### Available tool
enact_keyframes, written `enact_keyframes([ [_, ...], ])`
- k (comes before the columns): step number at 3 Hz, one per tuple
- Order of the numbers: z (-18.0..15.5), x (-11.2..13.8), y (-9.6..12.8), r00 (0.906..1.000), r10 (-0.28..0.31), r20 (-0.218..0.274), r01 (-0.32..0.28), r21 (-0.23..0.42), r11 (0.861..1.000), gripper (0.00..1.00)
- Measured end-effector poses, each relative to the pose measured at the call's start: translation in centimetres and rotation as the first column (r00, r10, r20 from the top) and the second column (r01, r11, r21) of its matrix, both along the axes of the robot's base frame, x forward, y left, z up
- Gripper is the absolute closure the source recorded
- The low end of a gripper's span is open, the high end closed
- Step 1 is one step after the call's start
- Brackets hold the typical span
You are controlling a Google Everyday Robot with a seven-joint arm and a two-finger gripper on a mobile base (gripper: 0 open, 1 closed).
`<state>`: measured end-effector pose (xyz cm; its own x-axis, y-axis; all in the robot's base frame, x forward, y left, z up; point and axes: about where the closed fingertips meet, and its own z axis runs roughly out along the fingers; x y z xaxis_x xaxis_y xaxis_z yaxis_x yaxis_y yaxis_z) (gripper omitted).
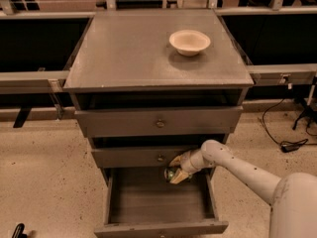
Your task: Pick green can from bottom drawer and place on counter
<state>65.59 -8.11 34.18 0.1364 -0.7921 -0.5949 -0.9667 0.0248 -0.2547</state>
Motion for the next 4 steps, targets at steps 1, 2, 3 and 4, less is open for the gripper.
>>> enact_keyframes([
  [1, 5.7, -0.2, 0.8, 0.9907, 0.046, 0.128, -0.044, -0.018, 0.999, 1.00],
  [2, 12.7, -1.9, 3.4, 0.9625, 0.138, 0.234, -0.128, -0.057, 0.990, 1.00],
  [3, 17.7, -3.0, 5.4, 0.9367, 0.213, 0.278, -0.189, -0.111, 0.976, 1.00],
  [4, 21.8, -2.7, 6.8, 0.9090, 0.295, 0.295, -0.255, -0.166, 0.953, 1.00],
])
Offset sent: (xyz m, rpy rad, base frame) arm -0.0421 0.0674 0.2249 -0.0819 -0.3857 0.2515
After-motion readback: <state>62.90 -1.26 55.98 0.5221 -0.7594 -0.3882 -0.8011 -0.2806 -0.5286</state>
